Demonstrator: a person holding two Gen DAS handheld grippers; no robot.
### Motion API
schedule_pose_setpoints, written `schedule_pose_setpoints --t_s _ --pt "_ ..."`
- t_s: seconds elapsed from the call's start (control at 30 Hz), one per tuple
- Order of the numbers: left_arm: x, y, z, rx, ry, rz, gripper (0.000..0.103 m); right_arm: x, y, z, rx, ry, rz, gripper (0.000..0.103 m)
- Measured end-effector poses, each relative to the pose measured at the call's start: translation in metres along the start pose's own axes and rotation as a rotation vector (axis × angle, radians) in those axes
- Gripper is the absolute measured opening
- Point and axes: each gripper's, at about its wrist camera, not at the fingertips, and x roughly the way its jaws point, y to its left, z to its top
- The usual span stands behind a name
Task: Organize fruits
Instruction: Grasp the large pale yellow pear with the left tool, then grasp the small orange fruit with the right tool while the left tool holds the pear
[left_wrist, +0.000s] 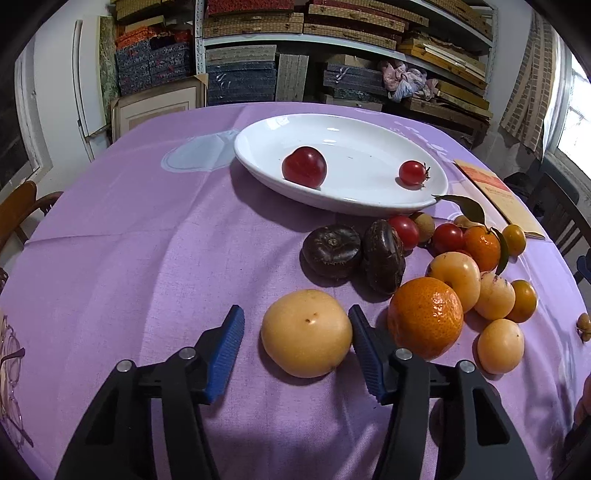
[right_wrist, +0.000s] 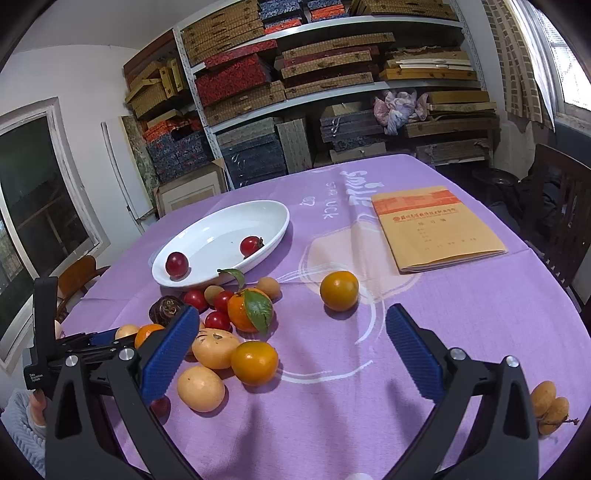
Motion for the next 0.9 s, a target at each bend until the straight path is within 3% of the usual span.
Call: schedule_pose_setpoints --t_s 0.07,0.17,0.37,0.5,0.67,0.7,0.73,0.8,0.9 --pt "0.001 -0.001 0.0 0.004 0.003 0.002 0.059 0.001 0.0 0.0 -0.001 0.001 -0.001 0.099" --pt "0.001 -0.002 -0.002 0.011 0.007 -0.005 0.047 0.001 0.0 -0.001 -0.002 0.001 -0.005 0.099" --pt "-0.003 0.001 -0.004 0.013 -0.006 -0.013 0.047 0.012 0.005 -0.007 -0.04 0.057 -0.012 0.099" --pt "-0.01 0.009 -0.006 0.014 -0.037 0.069 0.047 0.024 0.018 -0.016 -0.132 0.133 -0.015 0.099" --pt "-0.005 0.022 -0.005 -0.043 0.003 0.067 0.047 0.033 0.038 -0.03 -0.282 0.168 -0.093 0.098" --pt "-0.005 0.023 -0.005 -0.042 0.003 0.069 0.047 0.035 0.038 -0.031 -0.286 0.179 -0.091 0.092" --pt "-0.005 0.022 -0.005 -0.04 0.003 0.07 0.047 0.038 0.038 -0.032 -0.286 0.198 -0.081 0.077" --pt "-0.006 0.022 -0.005 -0.039 0.004 0.071 0.047 0.048 0.034 -0.032 -0.266 0.247 -0.067 0.065" --pt "-0.006 0.022 -0.005 -0.038 0.004 0.071 0.047 0.057 0.029 -0.032 -0.234 0.287 -0.038 0.064"
